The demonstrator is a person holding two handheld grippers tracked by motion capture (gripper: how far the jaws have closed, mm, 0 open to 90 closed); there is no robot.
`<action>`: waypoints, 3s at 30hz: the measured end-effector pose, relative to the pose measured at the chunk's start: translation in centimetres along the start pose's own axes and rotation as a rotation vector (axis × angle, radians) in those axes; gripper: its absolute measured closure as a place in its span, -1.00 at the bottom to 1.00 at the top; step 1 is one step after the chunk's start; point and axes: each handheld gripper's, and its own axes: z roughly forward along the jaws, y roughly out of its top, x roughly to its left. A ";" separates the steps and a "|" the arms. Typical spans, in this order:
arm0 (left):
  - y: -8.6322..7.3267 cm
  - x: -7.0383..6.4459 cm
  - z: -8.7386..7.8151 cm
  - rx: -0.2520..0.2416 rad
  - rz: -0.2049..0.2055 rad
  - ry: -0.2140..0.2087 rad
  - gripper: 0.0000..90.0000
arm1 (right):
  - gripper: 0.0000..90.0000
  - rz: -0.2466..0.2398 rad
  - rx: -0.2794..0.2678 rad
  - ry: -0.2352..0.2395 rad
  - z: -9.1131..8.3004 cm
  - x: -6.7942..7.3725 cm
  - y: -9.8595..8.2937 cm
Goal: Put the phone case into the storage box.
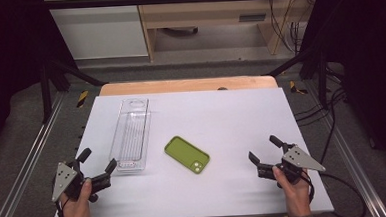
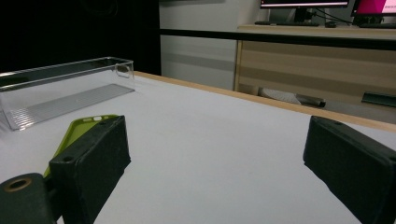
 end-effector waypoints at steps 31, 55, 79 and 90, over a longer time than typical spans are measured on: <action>-0.1 -0.4 0.5 0.011 0.028 -0.007 -0.97 | -0.90 0.025 0.140 0.026 2.9 2.5 0.9; -0.2 -0.2 0.5 0.019 0.021 -0.003 -0.97 | -0.85 -0.114 0.341 0.147 8.3 7.6 3.8; -0.4 0.0 0.6 0.027 0.008 0.006 -0.96 | -0.57 -0.164 0.460 0.185 10.6 8.8 4.3; -0.4 0.1 0.5 0.033 0.006 0.016 -0.96 | -0.20 -0.192 0.509 0.206 11.3 9.2 3.9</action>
